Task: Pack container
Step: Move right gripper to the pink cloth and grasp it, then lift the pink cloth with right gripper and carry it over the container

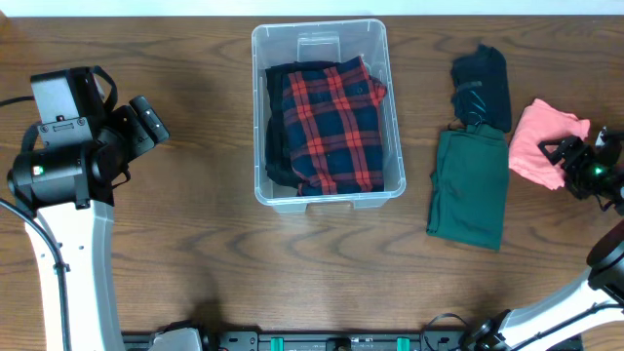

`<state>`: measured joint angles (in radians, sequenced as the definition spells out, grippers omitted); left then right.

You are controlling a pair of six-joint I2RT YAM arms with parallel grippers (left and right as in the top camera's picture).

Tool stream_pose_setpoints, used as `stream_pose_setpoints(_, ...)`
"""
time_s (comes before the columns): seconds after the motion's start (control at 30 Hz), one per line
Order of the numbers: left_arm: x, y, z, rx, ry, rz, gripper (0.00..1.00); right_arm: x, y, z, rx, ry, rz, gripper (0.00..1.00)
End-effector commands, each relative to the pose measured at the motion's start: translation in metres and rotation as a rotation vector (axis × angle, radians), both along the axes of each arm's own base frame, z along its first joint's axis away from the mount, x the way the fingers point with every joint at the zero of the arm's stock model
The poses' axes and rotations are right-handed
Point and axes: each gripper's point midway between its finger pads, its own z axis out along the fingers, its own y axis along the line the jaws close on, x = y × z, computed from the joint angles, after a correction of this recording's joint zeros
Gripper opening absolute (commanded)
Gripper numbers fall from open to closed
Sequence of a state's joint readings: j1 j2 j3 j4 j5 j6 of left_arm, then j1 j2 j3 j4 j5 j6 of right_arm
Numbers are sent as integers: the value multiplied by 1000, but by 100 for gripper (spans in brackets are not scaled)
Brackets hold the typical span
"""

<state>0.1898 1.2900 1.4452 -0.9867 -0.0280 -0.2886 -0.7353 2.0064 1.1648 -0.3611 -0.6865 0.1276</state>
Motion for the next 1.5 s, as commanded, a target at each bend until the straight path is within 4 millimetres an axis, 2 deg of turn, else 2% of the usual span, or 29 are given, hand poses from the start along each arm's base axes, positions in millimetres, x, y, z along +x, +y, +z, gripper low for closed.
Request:
stream_pose_setpoints(0.0, 0, 3, -3, 1, 9, 13, 98, -27, 21, -53, 73, 169, -16, 77)
stream_pose_setpoints(0.1, 0, 3, -3, 1, 9, 14, 98, -28, 21, -53, 75, 172, -17, 59)
stream_pose_setpoints(0.17, 0, 3, -3, 1, 9, 14, 98, -28, 22, -53, 85, 174, -21, 44)
stream_pose_setpoints(0.27, 0, 3, -3, 1, 9, 14, 98, -26, 27, -48, 122, 153, -20, 29)
stream_pose_setpoints(0.4, 0, 3, -3, 1, 9, 14, 98, -13, 35, -22, 206, 60, -14, 11)
stream_pose_setpoints(0.47, 0, 3, -3, 1, 9, 14, 98, -5, 38, 1, 228, -14, 4, 4)
stream_pose_setpoints(0.53, 0, 3, -3, 1, 9, 14, 98, 3, 43, 31, 238, -106, 36, 1)
stream_pose_setpoints(0.63, 0, 3, -3, 1, 9, 14, 98, 13, 51, 89, 210, -261, 101, 1)
stream_pose_setpoints(0.77, 0, 3, -3, 1, 9, 14, 98, 15, 73, 162, 107, -410, 183, 1)
stream_pose_setpoints(0.9, 0, 3, -3, 1, 9, 14, 98, 14, 114, 226, 26, -538, 277, 1)
stream_pose_setpoints(0.97, 0, 3, -3, 1, 9, 13, 98, 12, 145, 255, -1, -608, 349, 1)
stream_pose_setpoints(1.07, 0, 3, -3, 1, 9, 13, 98, 9, 193, 285, -23, -698, 470, 1)
stream_pose_setpoints(1.1, 0, 3, -3, 1, 9, 14, 98, 7, 215, 294, -21, -729, 524, 1)
stream_pose_setpoints(1.17, 0, 3, -3, 1, 9, 14, 98, 6, 244, 302, -6, -764, 598, 1)
stream_pose_setpoints(1.2, 0, 3, -3, 1, 9, 14, 98, 4, 266, 306, 4, -789, 655, 1)
stream_pose_setpoints(1.27, 0, 3, -3, 1, 9, 14, 98, 4, 299, 306, 11, -812, 727, 1)
stream_pose_setpoints(1.47, 0, 3, -3, 1, 9, 14, 98, 5, 388, 281, 50, -798, 883, 1)
